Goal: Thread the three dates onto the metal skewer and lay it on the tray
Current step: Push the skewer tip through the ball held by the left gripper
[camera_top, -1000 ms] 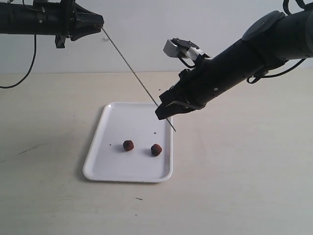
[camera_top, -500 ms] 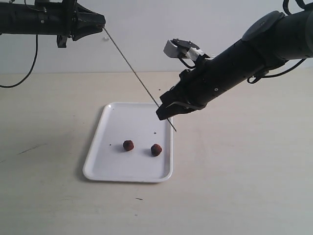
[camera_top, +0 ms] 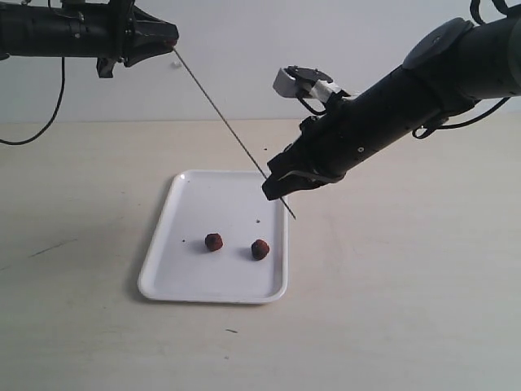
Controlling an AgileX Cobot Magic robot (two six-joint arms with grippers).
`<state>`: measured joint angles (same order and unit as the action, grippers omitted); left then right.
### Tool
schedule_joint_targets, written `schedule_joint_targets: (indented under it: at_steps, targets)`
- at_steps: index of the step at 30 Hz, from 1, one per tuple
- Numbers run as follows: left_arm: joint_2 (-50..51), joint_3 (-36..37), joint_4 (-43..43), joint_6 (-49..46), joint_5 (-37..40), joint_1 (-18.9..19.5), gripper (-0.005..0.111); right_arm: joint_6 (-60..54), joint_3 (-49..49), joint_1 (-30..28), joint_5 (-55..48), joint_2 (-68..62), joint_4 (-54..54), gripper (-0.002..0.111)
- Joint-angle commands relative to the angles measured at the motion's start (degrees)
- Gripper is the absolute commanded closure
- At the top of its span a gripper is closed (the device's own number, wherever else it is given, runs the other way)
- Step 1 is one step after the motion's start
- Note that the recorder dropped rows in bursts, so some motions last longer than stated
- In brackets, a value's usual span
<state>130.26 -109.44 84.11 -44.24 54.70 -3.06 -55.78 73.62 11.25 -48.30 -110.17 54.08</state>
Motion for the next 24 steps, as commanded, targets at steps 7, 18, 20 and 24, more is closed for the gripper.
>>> schedule_joint_targets:
  at_steps: [7,18,20,24]
  targets:
    - [-0.8,0.0,0.6,-0.4,0.6,-0.5,0.079,-0.1,0.5,0.1,0.3,0.1,-0.3,0.108]
    - [-0.8,0.0,0.6,-0.4,2.5,-0.5,0.079,1.0,0.5,0.1,2.6,0.1,-0.2,0.108]
    - [-0.8,0.0,0.6,-0.4,3.0,-0.5,0.079,1.0,0.5,0.1,2.9,0.1,-0.2,0.108]
    - [-0.8,0.0,0.6,-0.5,3.5,-0.6,0.079,1.0,0.5,0.1,4.1,0.1,1.4,0.108]
